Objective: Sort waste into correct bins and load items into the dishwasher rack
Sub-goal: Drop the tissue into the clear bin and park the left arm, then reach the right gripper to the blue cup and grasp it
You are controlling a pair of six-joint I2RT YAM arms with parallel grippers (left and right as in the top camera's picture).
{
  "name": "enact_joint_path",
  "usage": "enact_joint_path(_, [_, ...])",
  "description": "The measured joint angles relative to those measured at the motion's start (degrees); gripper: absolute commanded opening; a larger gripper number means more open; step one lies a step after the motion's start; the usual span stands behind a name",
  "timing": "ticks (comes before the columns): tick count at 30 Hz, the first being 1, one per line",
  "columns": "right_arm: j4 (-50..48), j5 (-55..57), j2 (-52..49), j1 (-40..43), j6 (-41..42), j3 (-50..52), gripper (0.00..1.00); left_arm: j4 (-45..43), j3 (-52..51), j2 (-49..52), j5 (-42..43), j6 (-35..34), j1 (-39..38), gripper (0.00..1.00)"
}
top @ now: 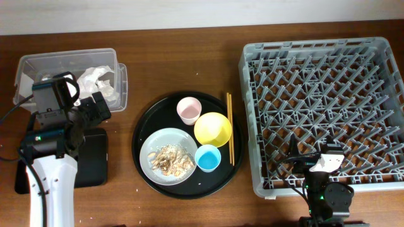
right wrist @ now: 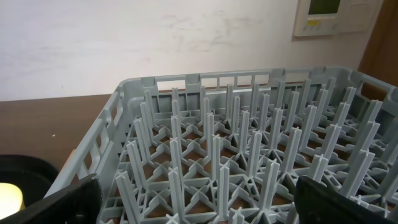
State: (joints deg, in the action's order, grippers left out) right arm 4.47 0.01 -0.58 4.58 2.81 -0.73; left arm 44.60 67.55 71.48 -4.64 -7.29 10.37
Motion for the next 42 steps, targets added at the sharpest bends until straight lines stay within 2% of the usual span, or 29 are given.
enact_joint_path(14, [-0.35,0.28,0.0,0.0,-0.04,0.0,0.99,0.0,0.0,0.0,0.0,0.0,0.0,0.99])
enact_joint_path(17, [-3.58,-3.15,0.0,0.0,2.84,0.11,0.99,0.02,0.0,0.0,0.0,0.0,0.0,0.99])
enact_joint_path(20, [-9.09,-13.81,-0.04,0.0,10.21,0.13,0.99,0.02,0.0,0.0,0.0,0.0,0.0,0.99])
enact_joint_path(24, [-11.02,-34.82,-0.04,0.0,30.27,0.13,0.99,0.09,0.0,0.0,0.04,0.0,0.0,0.99])
enact_joint_path(26, [-13.0,-39.08,-0.04,0.0,37.57,0.13,0.99,0.09,0.0,0.0,0.07,0.0,0.0,0.99])
enact_joint_path(29, [-17.25,-41.77,-0.04,0.0,43.56,0.11,0.99,0.17,0.0,0.0,0.17,0.0,0.0,0.99])
enact_joint_path(33, [-17.38,-46.03,-0.04,0.0,46.38,-3.63,0.99,0.17,0.0,0.0,0.17,0.0,0.0,0.99])
enact_joint_path(38, [-10.86,-49.46,-3.02,0.0,46.71,-18.38,0.99,0.22,0.0,0.0,0.2,0.0,0.0,0.99])
enact_joint_path(42, [9.51,-50.45,-13.97,0.02,39.32,-33.07,0.99,0.07,0.0,0.0,0.17,0.0,0.0,0.99])
